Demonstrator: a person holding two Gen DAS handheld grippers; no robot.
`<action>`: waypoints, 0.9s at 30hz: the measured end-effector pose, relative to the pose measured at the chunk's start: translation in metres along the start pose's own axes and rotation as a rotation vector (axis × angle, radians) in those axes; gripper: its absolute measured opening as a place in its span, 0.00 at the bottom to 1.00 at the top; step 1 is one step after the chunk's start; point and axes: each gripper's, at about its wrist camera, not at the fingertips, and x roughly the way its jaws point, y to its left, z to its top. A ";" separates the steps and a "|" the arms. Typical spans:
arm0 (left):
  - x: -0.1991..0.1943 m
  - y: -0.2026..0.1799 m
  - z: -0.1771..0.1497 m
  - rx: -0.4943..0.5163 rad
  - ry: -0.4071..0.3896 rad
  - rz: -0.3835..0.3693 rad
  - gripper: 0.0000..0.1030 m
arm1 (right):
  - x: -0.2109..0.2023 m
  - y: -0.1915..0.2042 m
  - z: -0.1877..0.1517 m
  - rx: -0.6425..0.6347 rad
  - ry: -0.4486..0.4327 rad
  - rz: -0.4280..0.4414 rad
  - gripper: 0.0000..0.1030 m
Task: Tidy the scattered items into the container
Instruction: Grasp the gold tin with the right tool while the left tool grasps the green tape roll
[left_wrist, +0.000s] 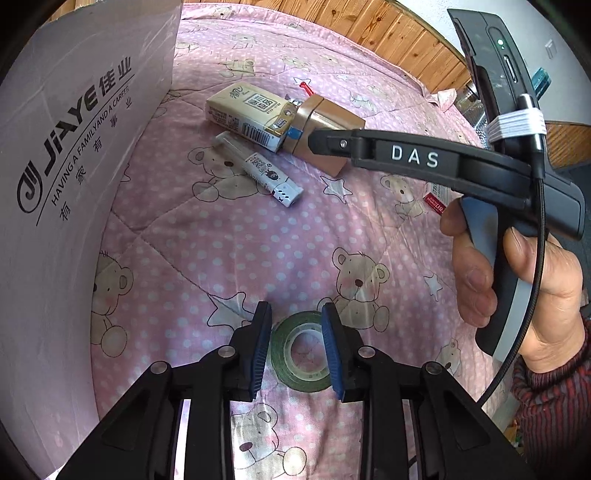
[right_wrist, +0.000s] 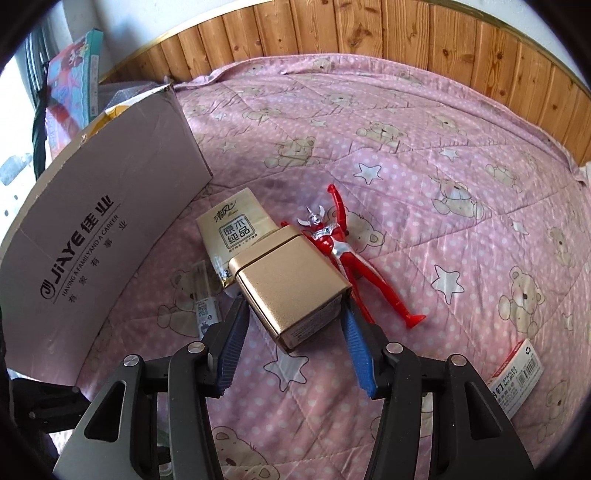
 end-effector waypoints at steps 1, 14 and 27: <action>0.000 -0.001 0.000 0.007 0.002 0.000 0.29 | -0.002 -0.005 0.000 0.042 0.002 0.036 0.47; 0.001 -0.008 -0.002 0.021 -0.002 -0.008 0.36 | -0.036 0.010 0.003 -0.113 -0.054 0.005 0.55; 0.004 -0.015 -0.006 0.056 -0.007 -0.008 0.43 | -0.006 0.006 0.010 -0.217 0.058 0.029 0.53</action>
